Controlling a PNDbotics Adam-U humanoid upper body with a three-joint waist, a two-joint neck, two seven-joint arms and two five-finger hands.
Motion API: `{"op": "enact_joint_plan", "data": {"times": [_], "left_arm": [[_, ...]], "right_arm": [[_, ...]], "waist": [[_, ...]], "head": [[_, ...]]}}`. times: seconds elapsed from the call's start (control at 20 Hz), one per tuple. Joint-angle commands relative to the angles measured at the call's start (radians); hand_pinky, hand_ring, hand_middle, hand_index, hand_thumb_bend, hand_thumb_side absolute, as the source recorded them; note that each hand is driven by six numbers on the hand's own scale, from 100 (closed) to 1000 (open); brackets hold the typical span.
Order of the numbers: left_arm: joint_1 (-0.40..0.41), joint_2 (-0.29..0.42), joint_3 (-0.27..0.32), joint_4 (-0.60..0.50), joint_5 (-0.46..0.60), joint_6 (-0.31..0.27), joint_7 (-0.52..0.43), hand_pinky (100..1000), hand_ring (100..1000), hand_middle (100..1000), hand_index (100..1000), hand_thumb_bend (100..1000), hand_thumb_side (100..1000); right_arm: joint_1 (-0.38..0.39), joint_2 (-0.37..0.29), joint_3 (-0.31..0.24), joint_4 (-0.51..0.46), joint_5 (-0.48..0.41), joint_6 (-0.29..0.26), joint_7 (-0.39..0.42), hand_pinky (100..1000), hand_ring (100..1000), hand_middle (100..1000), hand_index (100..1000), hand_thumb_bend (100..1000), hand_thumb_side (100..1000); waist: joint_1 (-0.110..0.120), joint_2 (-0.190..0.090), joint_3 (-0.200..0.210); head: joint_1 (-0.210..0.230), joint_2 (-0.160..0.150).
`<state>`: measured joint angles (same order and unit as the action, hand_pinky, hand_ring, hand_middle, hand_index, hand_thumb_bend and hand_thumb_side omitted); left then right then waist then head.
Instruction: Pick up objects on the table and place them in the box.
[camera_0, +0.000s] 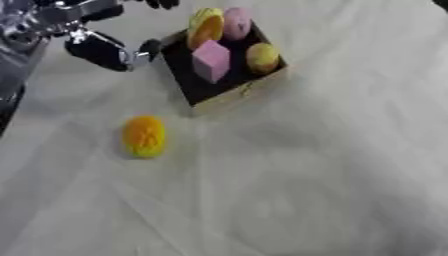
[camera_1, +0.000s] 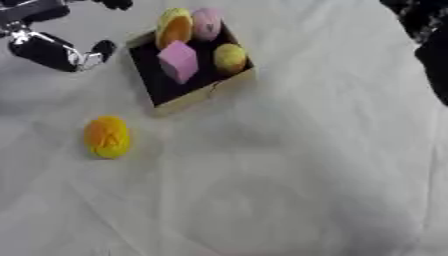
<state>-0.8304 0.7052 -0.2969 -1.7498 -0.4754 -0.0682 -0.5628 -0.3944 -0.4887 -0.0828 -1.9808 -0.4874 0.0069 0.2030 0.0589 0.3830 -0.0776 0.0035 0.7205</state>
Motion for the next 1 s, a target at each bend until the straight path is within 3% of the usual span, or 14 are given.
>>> {"op": "enact_joint_plan", "data": {"times": [0.05,0.3,0.6,1.0], "left_arm": [[0.039,0.095,0.022,-0.124,0.035,0.022,0.004,865,829,791,909,210,152],[0.168,0.173,0.031,-0.242,0.052,0.039,0.027,863,831,794,903,212,154],[0.277,0.231,0.019,-0.25,0.063,-0.034,0.037,857,831,794,905,234,159],[0.33,0.248,0.001,-0.25,0.054,-0.075,0.009,837,811,784,944,251,166]], "right_arm": [[-0.004,-0.027,-0.011,-0.019,-0.008,-0.001,-0.005,1000,900,583,787,100,525],[-0.004,-0.028,-0.013,-0.019,-0.008,-0.004,-0.008,1000,899,583,787,100,514],[-0.006,-0.026,-0.014,-0.019,-0.005,-0.004,-0.008,1000,900,583,787,100,526],[-0.008,-0.022,-0.013,-0.019,-0.004,-0.003,-0.007,1000,900,582,787,100,527]], "waist": [[-0.02,-0.04,0.006],[-0.023,-0.038,0.014],[-0.027,-0.029,0.024],[-0.03,-0.025,0.016]], "head": [[-0.008,0.003],[-0.014,0.002],[-0.014,-0.002],[-0.013,-0.005]]}}
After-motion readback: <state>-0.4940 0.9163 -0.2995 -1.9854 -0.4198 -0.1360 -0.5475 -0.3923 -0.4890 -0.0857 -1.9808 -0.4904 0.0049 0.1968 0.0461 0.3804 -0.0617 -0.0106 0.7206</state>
